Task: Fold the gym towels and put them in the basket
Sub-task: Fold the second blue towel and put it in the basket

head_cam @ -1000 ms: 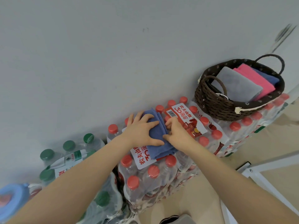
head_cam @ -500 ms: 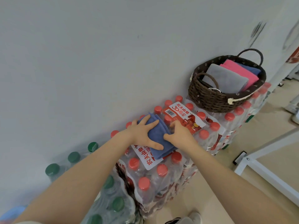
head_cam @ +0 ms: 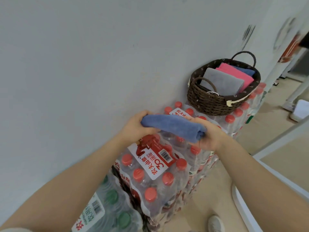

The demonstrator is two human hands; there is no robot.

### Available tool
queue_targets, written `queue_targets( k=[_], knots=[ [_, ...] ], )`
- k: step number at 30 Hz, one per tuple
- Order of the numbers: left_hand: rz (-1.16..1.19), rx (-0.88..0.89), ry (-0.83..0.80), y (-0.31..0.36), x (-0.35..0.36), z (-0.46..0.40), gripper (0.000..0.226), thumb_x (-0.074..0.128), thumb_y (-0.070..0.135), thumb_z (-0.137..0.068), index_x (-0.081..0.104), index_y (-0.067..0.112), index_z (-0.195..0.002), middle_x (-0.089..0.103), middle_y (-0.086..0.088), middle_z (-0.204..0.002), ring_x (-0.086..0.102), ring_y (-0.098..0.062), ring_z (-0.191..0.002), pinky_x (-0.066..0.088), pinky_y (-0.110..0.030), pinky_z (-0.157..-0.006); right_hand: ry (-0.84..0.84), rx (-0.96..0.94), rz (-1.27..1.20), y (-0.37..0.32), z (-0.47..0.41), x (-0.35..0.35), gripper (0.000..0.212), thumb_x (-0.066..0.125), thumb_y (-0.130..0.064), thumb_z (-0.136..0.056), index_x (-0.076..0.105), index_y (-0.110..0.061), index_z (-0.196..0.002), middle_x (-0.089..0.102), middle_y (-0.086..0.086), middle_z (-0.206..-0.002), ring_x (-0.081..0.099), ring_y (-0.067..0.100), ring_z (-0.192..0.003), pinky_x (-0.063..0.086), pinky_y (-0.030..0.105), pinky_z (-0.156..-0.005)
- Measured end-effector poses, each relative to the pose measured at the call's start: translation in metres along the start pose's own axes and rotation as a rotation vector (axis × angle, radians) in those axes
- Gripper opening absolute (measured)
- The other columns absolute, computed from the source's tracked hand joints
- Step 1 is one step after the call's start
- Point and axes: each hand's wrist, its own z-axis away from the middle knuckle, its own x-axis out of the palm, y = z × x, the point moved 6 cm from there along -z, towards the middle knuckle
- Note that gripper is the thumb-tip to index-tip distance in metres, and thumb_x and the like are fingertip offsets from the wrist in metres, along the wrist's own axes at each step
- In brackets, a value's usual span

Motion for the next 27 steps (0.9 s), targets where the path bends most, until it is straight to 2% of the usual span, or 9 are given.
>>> queue_targets(
  k=[3, 7, 9, 12, 14, 16, 18, 22, 27],
  knots=[
    [0.39, 0.039, 0.016, 0.022, 0.007, -0.009, 0.04, 0.076, 0.019, -0.063, 0.058, 0.025, -0.098, 0.067, 0.004, -0.096, 0.067, -0.008, -0.086, 0.054, -0.019, -0.069, -0.165, 0.117, -0.244, -0.004, 0.001, -0.001, 0.023, 0.062, -0.017, -0.084, 0.065, 0.005, -0.091, 0.061, 0.018, -0.082, 0.061, 0.023, -0.063, 0.054, 0.024, -0.052],
    [0.432, 0.14, -0.03, 0.063, 0.032, -0.035, 0.05, 0.074, 0.029, -0.061, 0.055, 0.025, -0.106, 0.066, 0.008, -0.1, 0.067, -0.002, -0.091, 0.053, -0.017, -0.072, -0.43, 0.004, -0.227, -0.036, 0.009, 0.0, 0.036, 0.037, -0.013, -0.097, 0.055, 0.015, -0.111, 0.058, 0.032, -0.097, 0.064, 0.034, -0.075, 0.052, 0.031, -0.065],
    [0.421, 0.168, 0.03, 0.08, 0.035, -0.056, 0.038, 0.071, 0.024, -0.067, 0.054, 0.029, -0.101, 0.065, 0.011, -0.095, 0.066, 0.003, -0.084, 0.052, -0.014, -0.068, -0.343, 0.046, -0.145, -0.048, 0.002, -0.013, 0.036, 0.042, -0.016, -0.096, 0.067, 0.01, -0.093, 0.064, 0.029, -0.079, 0.064, 0.03, -0.057, 0.056, 0.03, -0.051],
    [0.405, 0.176, 0.043, 0.101, 0.036, -0.092, 0.034, 0.068, 0.016, -0.075, 0.052, 0.032, -0.101, 0.064, 0.011, -0.097, 0.065, 0.005, -0.083, 0.052, -0.015, -0.069, -0.376, -0.098, -0.029, -0.096, 0.007, -0.025, 0.048, 0.031, -0.008, -0.098, 0.076, -0.003, -0.082, 0.072, 0.019, -0.082, 0.071, 0.025, -0.074, 0.058, 0.028, -0.069],
    [0.364, 0.169, -0.002, 0.115, 0.039, -0.116, 0.034, 0.068, 0.021, -0.075, 0.053, 0.033, -0.104, 0.064, 0.011, -0.102, 0.065, 0.001, -0.089, 0.054, -0.018, -0.074, -0.207, -0.219, 0.093, -0.144, 0.006, -0.045, 0.049, 0.034, -0.009, -0.095, 0.077, -0.018, -0.073, 0.074, 0.004, -0.076, 0.071, 0.013, -0.069, 0.057, 0.023, -0.062],
    [0.295, 0.166, -0.06, 0.13, 0.044, -0.14, 0.035, 0.068, 0.021, -0.077, 0.053, 0.03, -0.107, 0.064, 0.009, -0.105, 0.064, -0.001, -0.093, 0.055, -0.019, -0.078, -0.162, -0.344, 0.142, -0.197, 0.009, -0.066, 0.035, 0.047, -0.036, -0.083, 0.076, -0.018, -0.085, 0.073, 0.001, -0.086, 0.07, 0.014, -0.075, 0.055, 0.024, -0.062],
    [0.217, 0.147, -0.074, 0.143, 0.049, -0.167, 0.04, 0.07, 0.024, -0.077, 0.054, 0.021, -0.114, 0.064, 0.003, -0.11, 0.063, -0.006, -0.098, 0.055, -0.022, -0.082, -0.21, -0.36, 0.224, -0.232, 0.005, -0.08, 0.051, 0.06, -0.054, -0.071, 0.073, -0.013, -0.099, 0.066, 0.004, -0.093, 0.064, 0.018, -0.082, 0.051, 0.027, -0.07],
    [0.087, 0.046, -0.031, 0.154, 0.064, -0.225, 0.043, 0.072, 0.029, -0.078, 0.057, 0.009, -0.113, 0.065, -0.002, -0.106, 0.063, -0.013, -0.094, 0.054, -0.023, -0.079, -0.22, -0.343, 0.667, -0.261, -0.019, -0.086, 0.026, 0.059, -0.031, -0.084, 0.062, -0.018, -0.107, 0.067, -0.007, -0.084, 0.063, 0.006, -0.079, 0.047, 0.022, -0.072],
    [-0.163, -0.023, -0.069, 0.137, 0.1, -0.275, 0.032, 0.069, 0.028, -0.081, 0.059, 0.008, -0.105, 0.061, -0.003, -0.098, 0.056, -0.016, -0.085, 0.046, -0.018, -0.068, -0.013, -0.331, 1.254, -0.261, -0.059, -0.114, 0.062, 0.079, -0.031, -0.071, 0.047, -0.016, -0.122, 0.057, 0.003, -0.12, 0.057, 0.019, -0.111, 0.048, 0.038, -0.094]
  ],
)
